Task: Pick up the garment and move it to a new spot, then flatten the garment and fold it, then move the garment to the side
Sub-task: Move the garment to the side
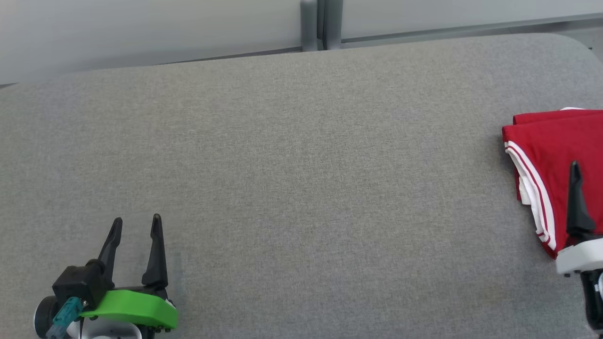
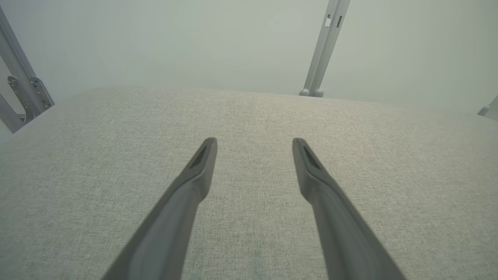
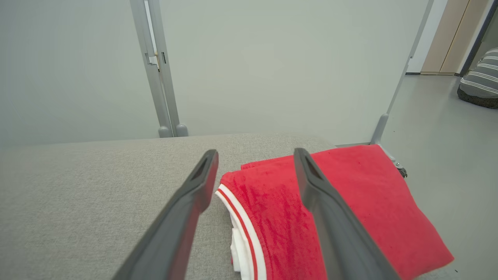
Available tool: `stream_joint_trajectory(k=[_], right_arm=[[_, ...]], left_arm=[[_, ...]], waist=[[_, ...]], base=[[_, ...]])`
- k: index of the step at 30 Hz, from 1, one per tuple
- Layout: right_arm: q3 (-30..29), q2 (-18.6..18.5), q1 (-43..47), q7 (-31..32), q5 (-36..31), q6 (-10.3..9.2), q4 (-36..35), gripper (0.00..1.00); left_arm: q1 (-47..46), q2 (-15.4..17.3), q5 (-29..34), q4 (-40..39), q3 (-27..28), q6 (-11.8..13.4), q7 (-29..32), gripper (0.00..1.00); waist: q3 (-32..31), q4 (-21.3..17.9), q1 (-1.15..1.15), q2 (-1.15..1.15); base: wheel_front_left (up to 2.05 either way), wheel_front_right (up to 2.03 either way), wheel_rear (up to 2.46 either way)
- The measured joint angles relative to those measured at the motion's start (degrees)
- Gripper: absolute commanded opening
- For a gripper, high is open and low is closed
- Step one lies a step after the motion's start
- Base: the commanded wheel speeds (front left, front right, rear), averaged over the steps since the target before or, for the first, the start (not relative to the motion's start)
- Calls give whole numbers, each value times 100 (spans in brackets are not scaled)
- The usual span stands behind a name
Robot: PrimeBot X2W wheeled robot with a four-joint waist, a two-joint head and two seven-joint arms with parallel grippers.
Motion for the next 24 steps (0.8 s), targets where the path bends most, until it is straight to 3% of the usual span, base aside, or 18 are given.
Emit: stream_joint_trajectory(k=[4,10,15,24], right_arm=[[51,532,261,-121,-292,-1,-33,100],[297,1022,376,-194,-955,-2,115,100],[487,1279,419,-214,-1434,-2,207,100],[119,1479,502,-215,-1996,-2,386,100]], left_arm=[[115,-80,91,24,181,-74,-19,100],[260,-259,258,133,483,-348,-25,100],[293,-366,419,385,673,-564,-25,100],[325,-566,667,715,917,-981,-25,100]], waist=[[-196,158,0,0],[-407,424,0,0],[-541,584,0,0],[-641,727,0,0]], base=[[0,0,0],[0,0,0],[0,0,0],[0,0,0]])
